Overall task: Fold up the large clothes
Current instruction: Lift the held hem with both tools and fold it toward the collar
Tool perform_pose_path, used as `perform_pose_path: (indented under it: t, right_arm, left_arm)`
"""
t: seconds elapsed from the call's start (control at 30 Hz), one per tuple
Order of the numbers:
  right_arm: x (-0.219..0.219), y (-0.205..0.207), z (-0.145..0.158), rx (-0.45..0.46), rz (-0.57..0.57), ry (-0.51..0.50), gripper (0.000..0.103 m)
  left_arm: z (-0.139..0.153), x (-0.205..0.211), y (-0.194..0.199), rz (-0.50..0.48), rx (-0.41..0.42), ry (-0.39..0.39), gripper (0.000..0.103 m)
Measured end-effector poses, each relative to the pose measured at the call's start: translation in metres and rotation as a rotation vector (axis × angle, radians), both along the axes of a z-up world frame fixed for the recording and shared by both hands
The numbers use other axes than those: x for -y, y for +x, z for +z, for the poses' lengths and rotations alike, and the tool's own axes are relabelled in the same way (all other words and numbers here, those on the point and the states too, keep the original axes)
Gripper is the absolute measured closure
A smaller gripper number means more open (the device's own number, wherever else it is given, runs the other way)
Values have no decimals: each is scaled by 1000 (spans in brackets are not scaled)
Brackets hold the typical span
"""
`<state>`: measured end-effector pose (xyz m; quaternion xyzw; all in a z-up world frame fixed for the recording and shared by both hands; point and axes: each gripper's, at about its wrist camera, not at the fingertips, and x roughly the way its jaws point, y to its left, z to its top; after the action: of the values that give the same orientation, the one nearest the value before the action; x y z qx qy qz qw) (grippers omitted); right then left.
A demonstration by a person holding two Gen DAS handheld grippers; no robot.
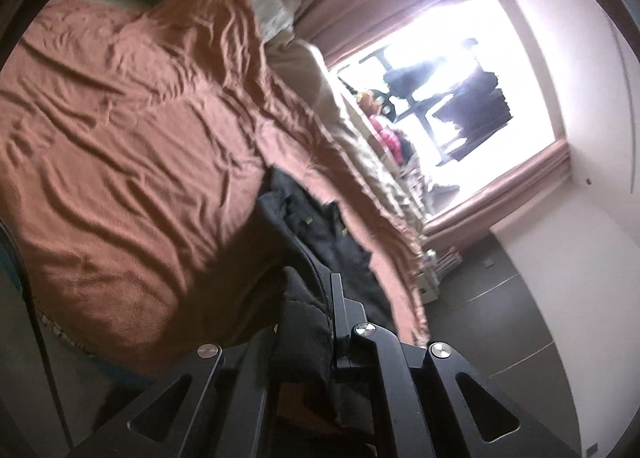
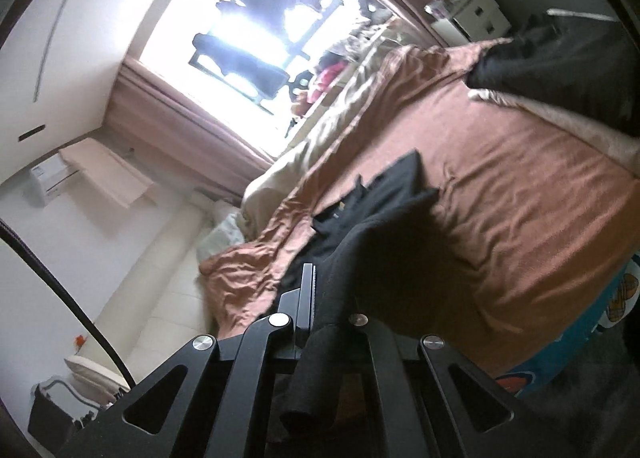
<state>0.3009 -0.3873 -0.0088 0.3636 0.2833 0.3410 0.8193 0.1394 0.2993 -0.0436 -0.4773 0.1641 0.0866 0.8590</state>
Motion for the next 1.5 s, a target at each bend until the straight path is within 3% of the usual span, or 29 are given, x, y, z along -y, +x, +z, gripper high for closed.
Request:
perform_pose_path:
  t: [0.4, 0.7, 0.93, 1.27, 1.5]
  right_arm:
    - [23, -70, 22, 88, 10, 51, 103]
    - [16, -62, 12, 127, 15, 51, 103]
    - [5, -18, 1, 79, 8, 41, 103]
    - [-42, 69, 38, 110, -6, -22, 103]
    - [-84, 136, 46, 86, -22, -87, 103]
  left_arm:
    - [66, 27, -78, 13, 146, 47, 101]
    - [82, 30, -88, 24, 172, 68, 101]
    - [76, 16, -46, 10, 123, 66, 101]
    - [93, -22, 54, 8, 68, 141, 101]
    - [86, -50, 133, -12, -2, 182, 101]
